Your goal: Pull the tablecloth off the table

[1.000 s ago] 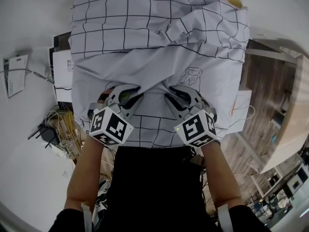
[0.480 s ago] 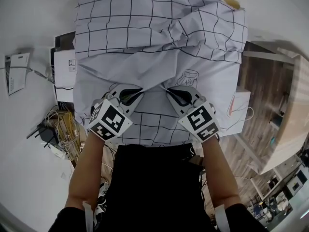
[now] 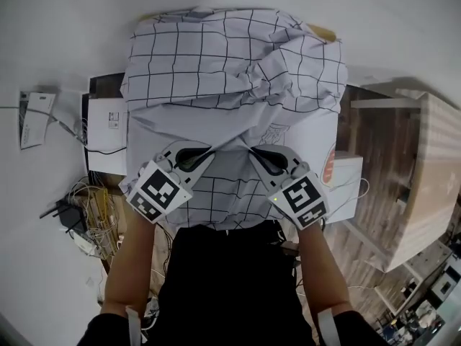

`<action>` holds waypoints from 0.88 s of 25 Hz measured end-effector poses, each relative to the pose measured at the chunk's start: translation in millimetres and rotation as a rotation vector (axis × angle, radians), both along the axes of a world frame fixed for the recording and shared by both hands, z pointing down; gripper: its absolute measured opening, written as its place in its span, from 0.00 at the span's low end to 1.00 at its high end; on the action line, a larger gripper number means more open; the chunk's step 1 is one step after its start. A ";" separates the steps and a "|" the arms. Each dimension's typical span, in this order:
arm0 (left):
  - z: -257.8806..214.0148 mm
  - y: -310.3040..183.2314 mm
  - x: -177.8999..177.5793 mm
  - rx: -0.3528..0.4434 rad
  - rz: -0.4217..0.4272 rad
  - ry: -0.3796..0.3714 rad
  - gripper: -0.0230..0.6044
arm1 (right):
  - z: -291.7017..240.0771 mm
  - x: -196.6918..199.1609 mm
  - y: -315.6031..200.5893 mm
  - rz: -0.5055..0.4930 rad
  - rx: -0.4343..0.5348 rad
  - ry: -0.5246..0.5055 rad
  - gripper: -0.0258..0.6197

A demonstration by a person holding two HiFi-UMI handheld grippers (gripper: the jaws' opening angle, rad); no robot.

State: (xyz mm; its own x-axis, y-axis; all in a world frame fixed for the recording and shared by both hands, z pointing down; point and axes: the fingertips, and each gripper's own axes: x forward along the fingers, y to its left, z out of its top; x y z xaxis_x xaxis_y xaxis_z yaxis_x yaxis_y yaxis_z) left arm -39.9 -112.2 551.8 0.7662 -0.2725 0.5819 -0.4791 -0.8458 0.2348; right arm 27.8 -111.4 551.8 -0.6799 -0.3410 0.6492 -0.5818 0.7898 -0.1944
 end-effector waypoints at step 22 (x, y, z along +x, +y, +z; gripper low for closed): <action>-130.3 -1.2 -19.4 0.053 -0.116 0.251 0.06 | -128.7 -11.4 1.5 0.051 0.117 -0.091 0.08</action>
